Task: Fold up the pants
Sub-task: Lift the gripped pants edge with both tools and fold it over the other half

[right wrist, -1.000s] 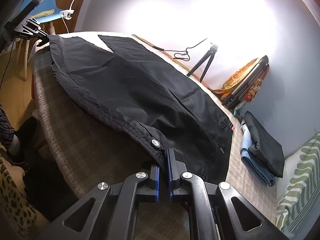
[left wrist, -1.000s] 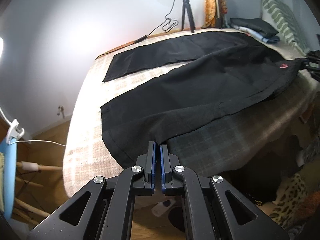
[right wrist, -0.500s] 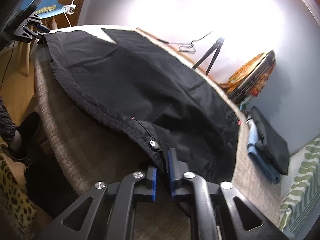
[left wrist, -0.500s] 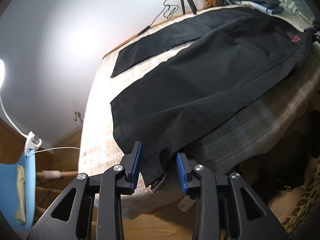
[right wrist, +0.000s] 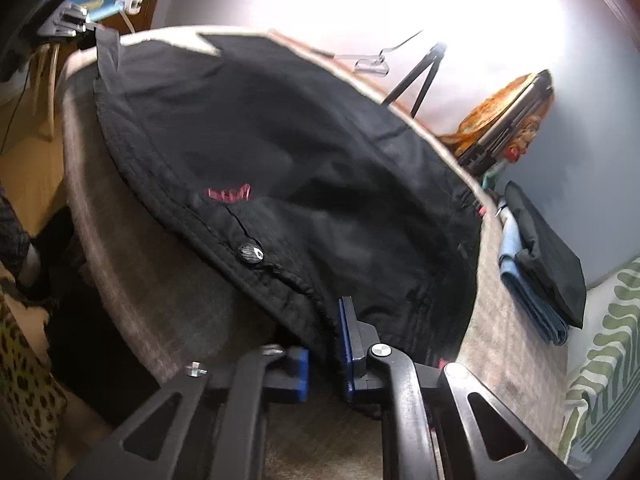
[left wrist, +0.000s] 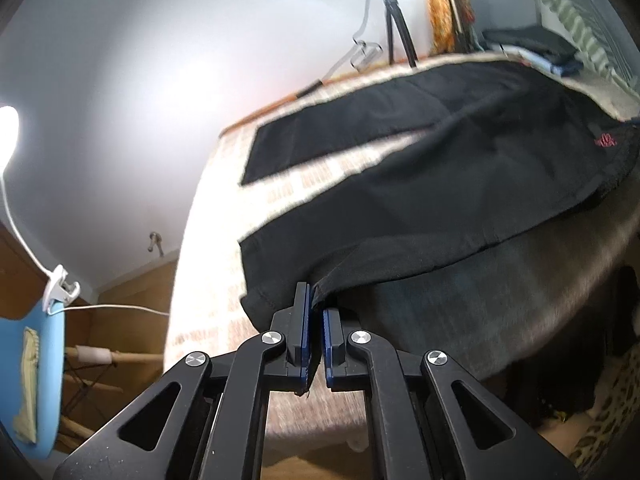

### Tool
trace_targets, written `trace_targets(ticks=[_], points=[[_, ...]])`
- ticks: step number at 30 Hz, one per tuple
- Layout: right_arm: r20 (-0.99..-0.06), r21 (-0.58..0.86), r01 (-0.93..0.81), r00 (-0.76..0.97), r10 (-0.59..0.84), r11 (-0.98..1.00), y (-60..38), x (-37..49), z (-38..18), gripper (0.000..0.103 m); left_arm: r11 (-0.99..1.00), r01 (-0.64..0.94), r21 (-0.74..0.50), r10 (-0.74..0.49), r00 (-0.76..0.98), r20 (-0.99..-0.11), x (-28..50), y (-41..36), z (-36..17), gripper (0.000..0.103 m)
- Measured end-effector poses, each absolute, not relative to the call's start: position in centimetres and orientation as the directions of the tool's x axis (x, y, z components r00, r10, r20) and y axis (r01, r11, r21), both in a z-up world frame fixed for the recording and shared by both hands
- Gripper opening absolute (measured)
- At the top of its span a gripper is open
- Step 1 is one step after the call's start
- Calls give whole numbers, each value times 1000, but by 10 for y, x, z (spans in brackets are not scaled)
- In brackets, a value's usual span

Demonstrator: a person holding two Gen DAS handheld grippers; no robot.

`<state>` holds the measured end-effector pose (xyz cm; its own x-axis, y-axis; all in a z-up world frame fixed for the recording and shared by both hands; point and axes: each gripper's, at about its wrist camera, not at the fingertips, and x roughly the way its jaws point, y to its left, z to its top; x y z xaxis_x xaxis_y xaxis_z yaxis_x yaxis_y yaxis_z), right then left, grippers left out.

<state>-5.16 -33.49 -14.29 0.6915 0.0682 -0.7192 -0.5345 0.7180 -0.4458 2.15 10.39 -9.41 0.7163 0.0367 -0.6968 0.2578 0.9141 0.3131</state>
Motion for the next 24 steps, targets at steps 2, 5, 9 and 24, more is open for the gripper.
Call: trace_targets(ticks=[2,5,9,24], points=[[-689,-454,-514,720,78,728,-336,-52,-132,5,925,235,299,29,739,-673,28,106,-83,4],[-646,-435,-476,756,103,764,-342,-47,-110,4,934,211,288,27,763,-646,41,108,-70,3],[-603,-440,-447,790,113,779,-339,-40,-89,2,939,193,286,28,784,-620,63,105,-58,3],[-538,-451,-395,836,109,800,-341,64,-48,1,951,138,275,45,823,-566,166,93,-44,3]])
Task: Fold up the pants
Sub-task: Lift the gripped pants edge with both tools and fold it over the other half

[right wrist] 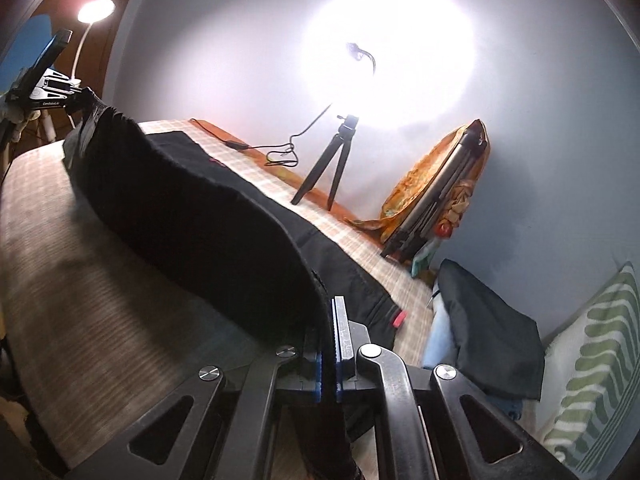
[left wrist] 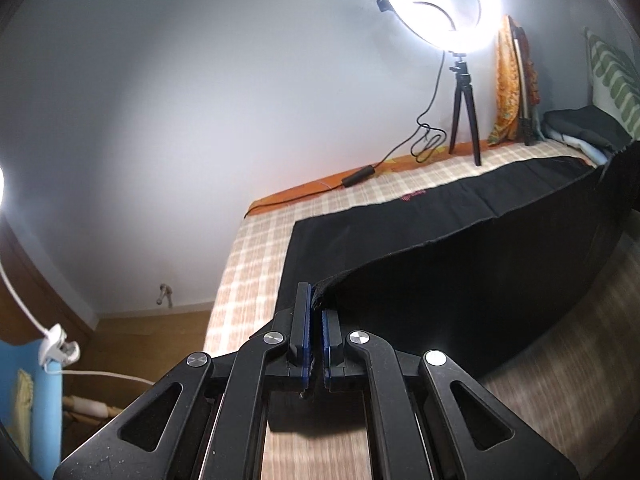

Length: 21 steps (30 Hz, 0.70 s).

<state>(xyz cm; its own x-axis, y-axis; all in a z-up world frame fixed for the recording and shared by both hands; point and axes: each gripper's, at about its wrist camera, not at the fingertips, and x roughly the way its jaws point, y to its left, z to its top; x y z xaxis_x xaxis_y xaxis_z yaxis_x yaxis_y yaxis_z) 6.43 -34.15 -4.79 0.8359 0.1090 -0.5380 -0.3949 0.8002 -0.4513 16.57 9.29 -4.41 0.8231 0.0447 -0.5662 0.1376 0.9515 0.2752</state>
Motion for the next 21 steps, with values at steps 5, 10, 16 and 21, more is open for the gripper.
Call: trace_targets(ticks=[5,10,16,21], points=[[-564,-452,-402,820,94,796,-341,110,-51,1,942,130,308,71,823,-563,203,85,-46,3],[-598,-446,-407,798,73,797,-339,159,-57,1,939,113,324,97,818,-567,247,79,-50,3],[-650,-448,-408,760,24,796,-336,223,-79,1,922,97,374,150,802,-578,303,66,-67,3],[-687,-457,-413,727,-18,788,-336,265,-101,1,907,99,409,182,783,-594,340,59,-86,3]])
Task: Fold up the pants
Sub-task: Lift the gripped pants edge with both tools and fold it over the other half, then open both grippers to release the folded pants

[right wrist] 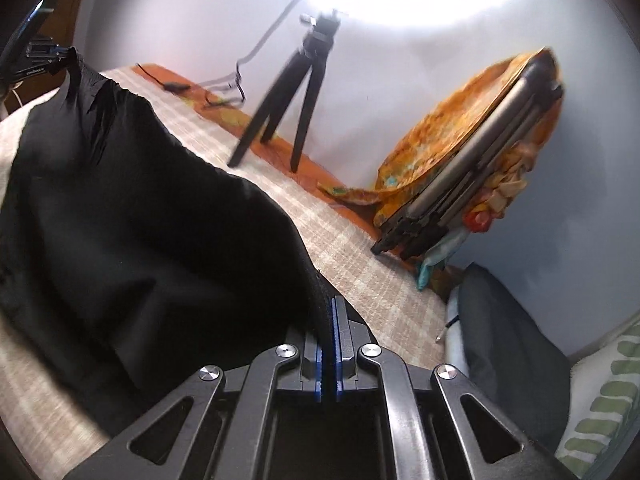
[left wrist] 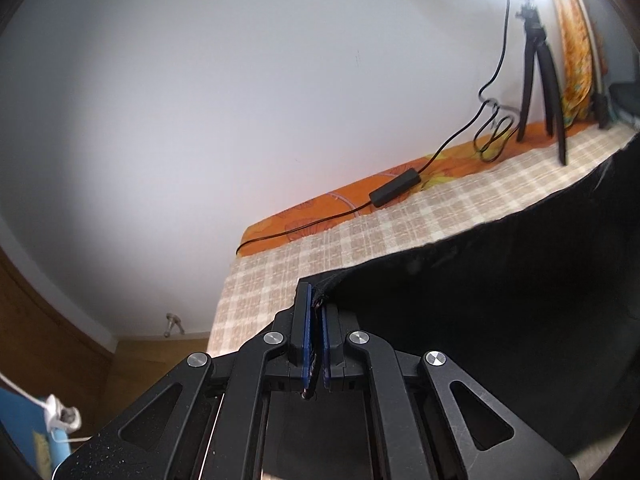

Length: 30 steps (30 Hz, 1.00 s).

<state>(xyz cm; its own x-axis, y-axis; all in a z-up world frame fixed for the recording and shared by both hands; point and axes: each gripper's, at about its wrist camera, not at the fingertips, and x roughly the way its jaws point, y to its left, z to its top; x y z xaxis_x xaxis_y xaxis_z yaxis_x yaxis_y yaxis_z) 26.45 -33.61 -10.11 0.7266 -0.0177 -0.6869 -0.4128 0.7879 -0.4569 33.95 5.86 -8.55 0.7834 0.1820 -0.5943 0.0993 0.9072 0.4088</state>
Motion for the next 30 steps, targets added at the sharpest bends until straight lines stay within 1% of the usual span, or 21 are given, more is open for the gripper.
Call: trace_targets(ticks=[4,10,13,15,16,17,18,19,20,22,24,26,27,30], points=[[-713,-460,-426,700,-38,779,-336,285,-120,1,893,113,435,204,761,-616,360,52,-105,3],[-753,-437,-444,656,-48,782,-335,305,-143,2,906,119,406,198,729,-655,377,54,-128,3],[-771,-425,-453,635,-51,784,-336,312,-151,4,908,108,406,209,722,-659,384,54,-133,9],[-784,-406,-452,619,-48,795,-338,318,-152,4,918,86,388,214,716,-665,390,58,-134,19],[-788,-395,-448,613,-46,802,-340,320,-152,7,921,73,382,220,712,-667,392,61,-133,30],[-796,-380,-446,603,-41,810,-342,323,-152,10,923,58,381,230,709,-666,395,66,-132,38],[-809,-356,-446,586,-32,821,-345,327,-152,12,922,45,384,240,712,-660,396,70,-130,39],[-815,-343,-442,579,-28,829,-348,329,-151,20,919,21,393,260,715,-649,397,77,-126,39],[-818,-337,-433,575,-32,836,-350,332,-150,30,918,-7,396,280,716,-639,396,85,-121,39],[-815,-335,-407,578,-45,850,-355,335,-147,40,921,-53,385,305,713,-631,393,101,-112,41],[-807,-328,-375,588,-51,867,-360,335,-143,46,926,-91,367,318,712,-626,386,117,-101,41],[-792,-338,-340,606,-70,878,-364,332,-140,56,927,-113,359,326,717,-616,376,128,-92,41],[-784,-347,-323,615,-83,881,-367,331,-138,57,925,-124,360,334,717,-612,371,133,-89,41],[-767,-347,-264,632,-110,900,-376,323,-130,67,937,-122,328,312,719,-622,355,140,-85,41]])
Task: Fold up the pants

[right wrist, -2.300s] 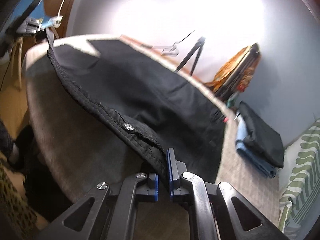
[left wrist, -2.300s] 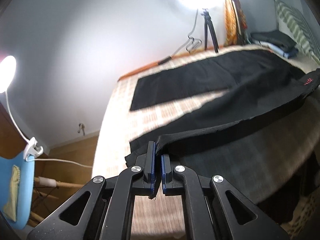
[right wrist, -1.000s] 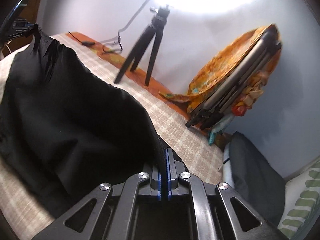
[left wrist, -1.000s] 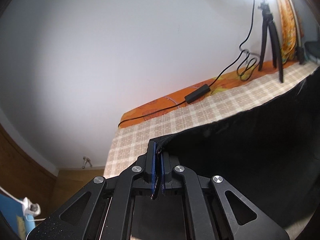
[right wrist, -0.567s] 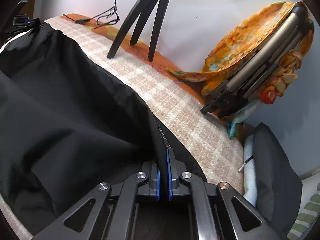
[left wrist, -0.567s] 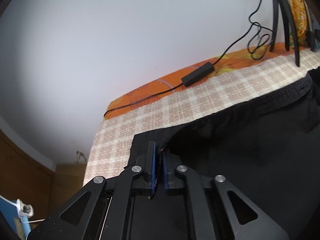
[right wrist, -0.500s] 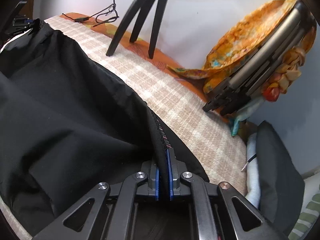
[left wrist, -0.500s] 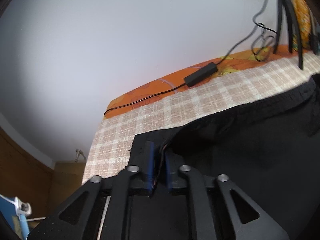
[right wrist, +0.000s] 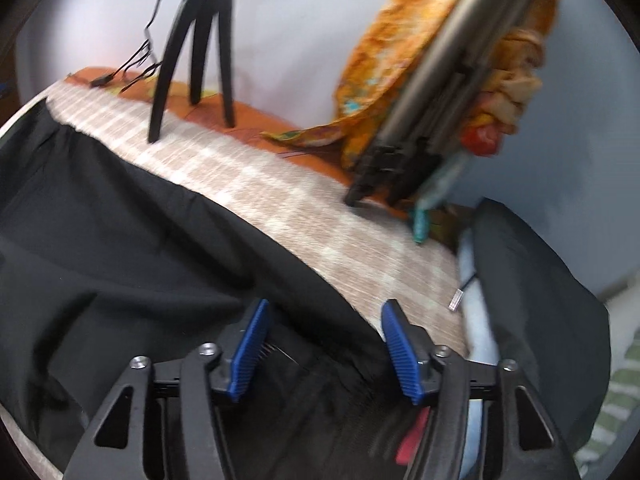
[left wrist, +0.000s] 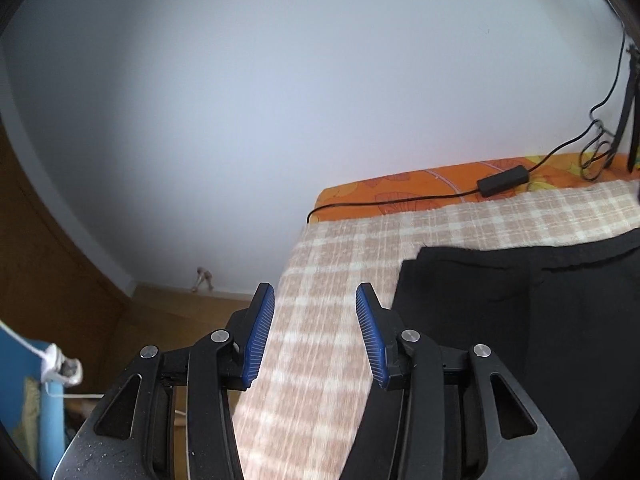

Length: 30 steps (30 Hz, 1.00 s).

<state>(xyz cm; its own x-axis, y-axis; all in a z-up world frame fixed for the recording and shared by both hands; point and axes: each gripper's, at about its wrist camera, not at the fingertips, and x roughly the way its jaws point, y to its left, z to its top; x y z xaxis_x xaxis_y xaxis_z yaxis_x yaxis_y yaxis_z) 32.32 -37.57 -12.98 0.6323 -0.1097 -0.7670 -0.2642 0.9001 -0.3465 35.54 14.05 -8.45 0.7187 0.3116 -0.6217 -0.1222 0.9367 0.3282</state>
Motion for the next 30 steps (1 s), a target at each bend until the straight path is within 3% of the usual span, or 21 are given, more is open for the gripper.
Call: trace_targets(ticks=[4,8,12,20,28,30], points=[[-746,-303,-203,659,-99,931,-393,301,-112,74,962,-92,258,244,715,-655,334,143,-87,53],[-739,-152,-107,673,-42,983,-421,258,-96,86,990,-102,95,139,681,-719,313,154,-100,56],[-758,-1,-40,651,25,999,-439,209,-98,87,988,-140,-65,41,640,-767,296,162,-119,57],[-772,346,118,599,211,931,-458,139,-127,88,951,-236,-199,-15,608,-794,284,173,-147,57],[-726,511,169,611,317,843,-460,149,-163,90,953,-251,-171,27,630,-776,285,167,-149,56],[-699,537,183,644,313,824,-462,152,-165,92,956,-251,-153,44,636,-770,285,164,-149,49]])
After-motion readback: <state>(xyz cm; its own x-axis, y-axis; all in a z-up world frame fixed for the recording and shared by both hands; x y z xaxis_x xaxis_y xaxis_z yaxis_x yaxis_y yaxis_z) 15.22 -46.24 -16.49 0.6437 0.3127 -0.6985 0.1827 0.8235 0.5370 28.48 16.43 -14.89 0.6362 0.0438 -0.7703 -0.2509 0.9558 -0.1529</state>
